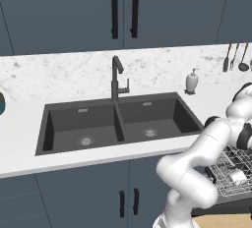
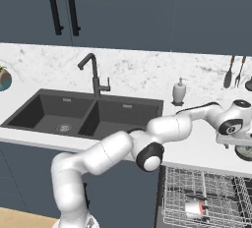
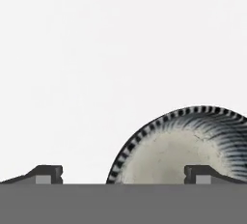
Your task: Pick up the cup and bowl from the counter, place them in the dishwasher, and close the dishwasher door.
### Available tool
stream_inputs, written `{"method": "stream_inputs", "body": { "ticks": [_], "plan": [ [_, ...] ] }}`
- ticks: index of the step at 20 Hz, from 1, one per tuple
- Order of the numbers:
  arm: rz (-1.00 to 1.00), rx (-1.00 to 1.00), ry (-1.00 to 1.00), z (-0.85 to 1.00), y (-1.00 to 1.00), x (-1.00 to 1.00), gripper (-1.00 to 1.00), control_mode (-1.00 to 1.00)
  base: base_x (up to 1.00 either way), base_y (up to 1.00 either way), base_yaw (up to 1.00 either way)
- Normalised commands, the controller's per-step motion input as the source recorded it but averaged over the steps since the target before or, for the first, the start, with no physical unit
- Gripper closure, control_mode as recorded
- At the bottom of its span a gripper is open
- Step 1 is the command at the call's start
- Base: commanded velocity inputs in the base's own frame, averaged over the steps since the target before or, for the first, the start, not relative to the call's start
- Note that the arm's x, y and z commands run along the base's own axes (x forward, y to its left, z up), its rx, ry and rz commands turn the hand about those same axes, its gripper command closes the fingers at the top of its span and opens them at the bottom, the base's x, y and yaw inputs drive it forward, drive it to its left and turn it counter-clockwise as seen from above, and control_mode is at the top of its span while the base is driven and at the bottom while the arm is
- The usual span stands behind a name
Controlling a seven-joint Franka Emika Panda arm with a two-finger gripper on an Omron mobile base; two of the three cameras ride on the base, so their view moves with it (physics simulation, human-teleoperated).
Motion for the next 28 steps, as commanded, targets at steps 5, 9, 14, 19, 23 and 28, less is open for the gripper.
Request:
{"method": "stream_inputs", "body": {
  "ticks": [5,9,14,19,23,28],
  "plan": [
    [0.0,0.0,0.08,-0.06,0.0,0.0,-1.0,-1.0,0.0,0.0,0.0],
    [0.0,0.0,0.05,-0.18,0.0,0.0,-1.0,-1.0,0.0,0.0,0.0],
    [0.0,0.04,0.1,-0.2,0.0,0.0,-1.0,-1.0,0.0,0.0,0.0],
    [0.0,0.06,0.14,-0.16,0.0,0.0,1.0,-1.0,0.0,0.0,0.0],
    [0.0,0.06,0.11,-0.1,0.0,0.0,1.0,-1.0,0.0,0.0,0.0],
    [0.0,0.04,0.04,-0.05,0.0,0.0,1.0,-1.0,0.0,0.0,0.0]
  ]
}}
